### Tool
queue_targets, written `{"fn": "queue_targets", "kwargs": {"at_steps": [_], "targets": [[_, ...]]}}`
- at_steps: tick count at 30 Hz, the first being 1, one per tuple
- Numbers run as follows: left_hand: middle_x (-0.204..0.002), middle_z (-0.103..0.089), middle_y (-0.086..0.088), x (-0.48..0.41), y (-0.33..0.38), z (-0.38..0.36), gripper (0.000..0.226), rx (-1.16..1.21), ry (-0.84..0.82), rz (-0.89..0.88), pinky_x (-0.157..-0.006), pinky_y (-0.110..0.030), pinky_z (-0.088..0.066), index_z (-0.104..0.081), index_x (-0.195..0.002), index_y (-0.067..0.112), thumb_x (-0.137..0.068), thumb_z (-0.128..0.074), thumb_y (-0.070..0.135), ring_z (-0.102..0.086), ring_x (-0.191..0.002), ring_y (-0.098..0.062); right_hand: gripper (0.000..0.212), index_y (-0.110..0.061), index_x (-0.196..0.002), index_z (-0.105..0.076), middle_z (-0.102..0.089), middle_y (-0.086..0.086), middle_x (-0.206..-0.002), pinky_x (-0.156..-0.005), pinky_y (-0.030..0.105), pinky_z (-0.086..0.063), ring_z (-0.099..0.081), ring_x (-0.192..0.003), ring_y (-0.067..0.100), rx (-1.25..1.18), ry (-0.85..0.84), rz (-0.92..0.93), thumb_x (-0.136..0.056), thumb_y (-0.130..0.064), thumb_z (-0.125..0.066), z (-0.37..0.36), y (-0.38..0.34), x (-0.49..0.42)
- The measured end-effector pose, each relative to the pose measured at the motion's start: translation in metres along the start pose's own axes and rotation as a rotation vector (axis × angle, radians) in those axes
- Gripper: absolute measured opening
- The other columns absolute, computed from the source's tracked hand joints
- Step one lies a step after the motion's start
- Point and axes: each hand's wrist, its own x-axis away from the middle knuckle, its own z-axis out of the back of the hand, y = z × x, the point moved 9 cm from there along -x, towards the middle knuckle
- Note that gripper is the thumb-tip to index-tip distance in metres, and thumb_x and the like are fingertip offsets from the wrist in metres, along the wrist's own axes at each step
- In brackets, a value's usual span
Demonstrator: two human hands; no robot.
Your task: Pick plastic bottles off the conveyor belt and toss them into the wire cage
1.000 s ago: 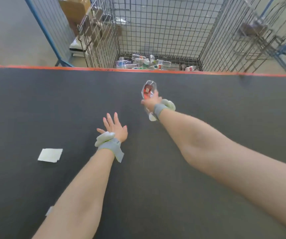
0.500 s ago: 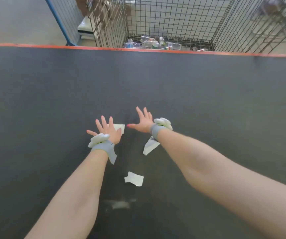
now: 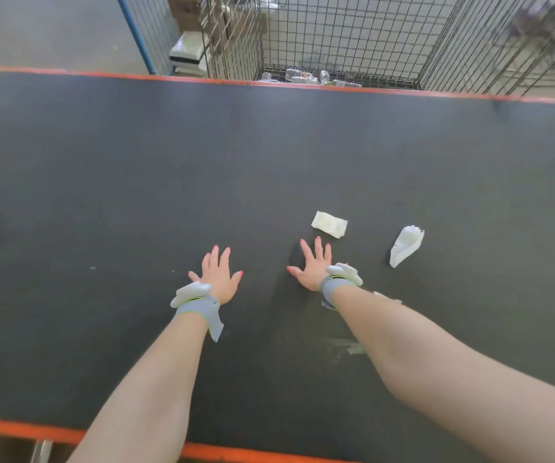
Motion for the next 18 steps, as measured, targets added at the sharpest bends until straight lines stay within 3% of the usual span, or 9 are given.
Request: {"fn": "queue_targets", "kwargs": {"at_steps": [3,8,14,18], "targets": [[-0.161,0.012,0.004,0.009,-0.006,0.013,0.065,-0.052,0.017,0.021,-0.113,-0.064,-0.008,0.002,-0.154,0.027,-0.101,-0.032,0.044,0.009,-0.149,-0.019,0.078,-0.039,-0.153,0.007,0.02,-0.004,-0.161,-0.115,0.061,-0.011,0.015,-0.149,0.026,-0.024,0.002,0.034,-0.094,-0.06,-0.04,0.007,-0.014,0.005],[-0.159,0.019,0.003,0.025,-0.039,0.02,0.069,-0.061,0.033,0.094,-0.111,-0.068,-0.01,0.009,-0.153,0.031,-0.1,-0.032,0.049,0.013,-0.148,-0.022,0.083,-0.041,-0.152,0.007,0.023,-0.006,-0.16,-0.115,0.061,-0.013,0.017,-0.148,0.025,0.006,-0.036,0.102,-0.091,-0.061,-0.045,-0.006,-0.041,0.017],[-0.158,0.024,0.0,0.047,-0.084,-0.004,0.075,-0.067,-0.016,0.168,-0.11,-0.068,-0.008,0.012,-0.152,0.032,-0.096,-0.03,0.059,0.016,-0.148,-0.024,0.103,-0.044,-0.15,0.013,0.032,-0.009,-0.156,-0.105,0.076,-0.004,0.025,-0.146,0.021,0.205,-0.018,0.187,-0.078,-0.072,-0.056,-0.038,-0.051,0.037],[-0.159,0.019,-0.003,0.055,-0.104,-0.005,0.077,-0.104,0.02,0.197,-0.111,-0.068,-0.007,0.008,-0.154,0.026,-0.097,-0.035,0.054,0.014,-0.148,-0.024,0.106,-0.046,-0.149,0.013,0.03,-0.01,-0.156,-0.103,0.077,-0.007,0.021,-0.147,0.021,0.225,-0.045,0.193,-0.076,-0.071,-0.059,-0.047,-0.059,0.044]]}}
